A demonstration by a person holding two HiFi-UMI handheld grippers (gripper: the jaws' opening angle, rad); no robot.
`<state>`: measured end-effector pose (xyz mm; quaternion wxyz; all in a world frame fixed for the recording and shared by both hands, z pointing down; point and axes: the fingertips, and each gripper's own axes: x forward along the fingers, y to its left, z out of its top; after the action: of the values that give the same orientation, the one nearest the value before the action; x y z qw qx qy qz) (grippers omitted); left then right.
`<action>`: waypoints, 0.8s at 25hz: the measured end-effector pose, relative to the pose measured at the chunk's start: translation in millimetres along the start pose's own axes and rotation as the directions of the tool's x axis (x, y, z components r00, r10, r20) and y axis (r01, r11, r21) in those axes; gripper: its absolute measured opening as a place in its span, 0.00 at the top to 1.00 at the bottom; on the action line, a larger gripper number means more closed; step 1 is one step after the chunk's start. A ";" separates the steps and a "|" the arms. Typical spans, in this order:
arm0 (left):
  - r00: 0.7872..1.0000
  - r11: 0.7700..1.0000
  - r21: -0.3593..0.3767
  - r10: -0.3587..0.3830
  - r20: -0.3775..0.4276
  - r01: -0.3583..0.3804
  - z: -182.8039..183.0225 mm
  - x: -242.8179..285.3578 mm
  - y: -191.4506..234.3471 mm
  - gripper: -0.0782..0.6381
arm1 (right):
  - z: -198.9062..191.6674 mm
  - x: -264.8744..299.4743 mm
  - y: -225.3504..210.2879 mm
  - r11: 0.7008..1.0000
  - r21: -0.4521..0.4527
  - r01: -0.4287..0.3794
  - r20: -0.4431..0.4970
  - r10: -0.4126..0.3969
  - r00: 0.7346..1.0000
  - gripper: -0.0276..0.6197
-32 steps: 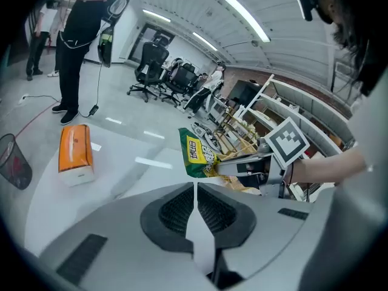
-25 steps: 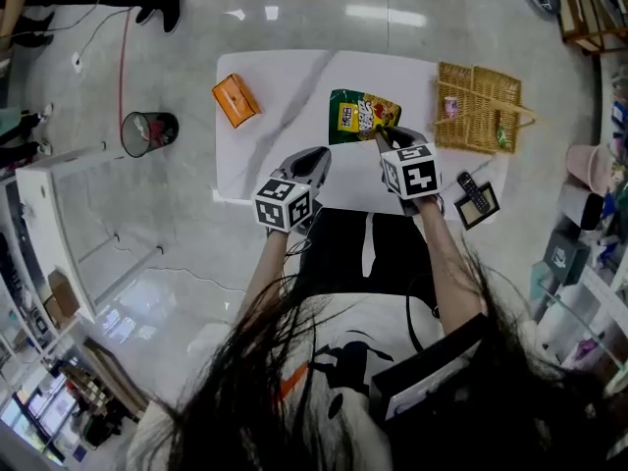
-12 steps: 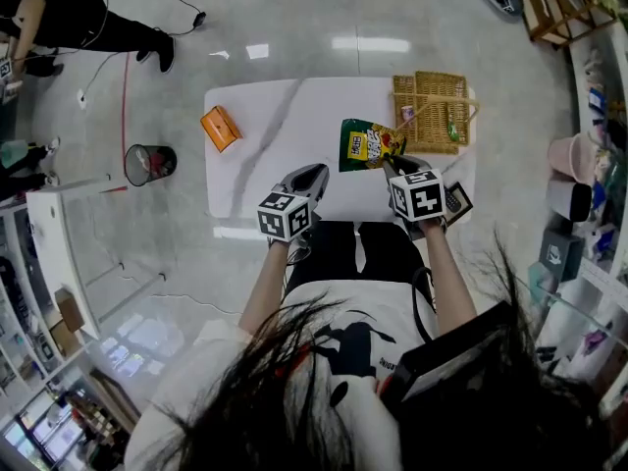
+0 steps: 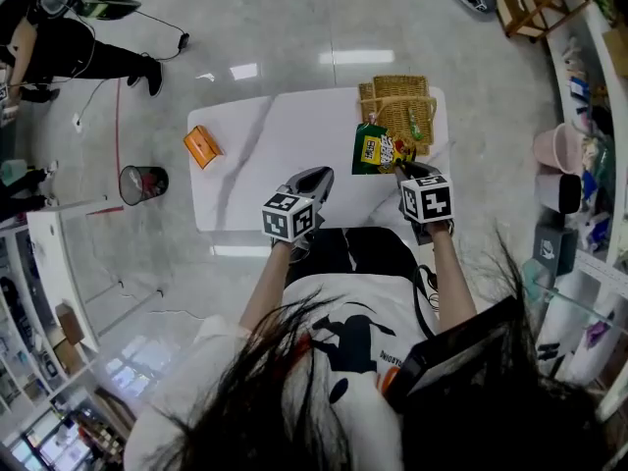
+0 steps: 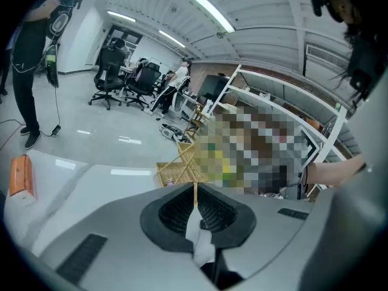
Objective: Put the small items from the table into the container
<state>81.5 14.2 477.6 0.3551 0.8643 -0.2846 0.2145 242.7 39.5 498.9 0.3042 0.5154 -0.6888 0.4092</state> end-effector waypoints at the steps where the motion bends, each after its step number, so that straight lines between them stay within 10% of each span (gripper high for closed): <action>1: 1.000 1.000 0.004 -0.001 0.002 0.001 2.4 4.7 -4.9 0.87 | -1.8 -2.6 -9.3 1.000 0.004 0.011 -0.002 -0.011 1.000 0.82; 20: 0.998 0.998 0.020 0.063 0.009 -0.063 2.2 12.4 -35.2 0.87 | 31.7 30.6 -98.2 0.982 0.132 0.133 -0.059 -0.126 0.990 0.80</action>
<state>113.8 29.0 465.9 0.3381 0.8593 -0.3111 0.2246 328.3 -15.5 534.0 0.3119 0.5680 -0.6164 0.4473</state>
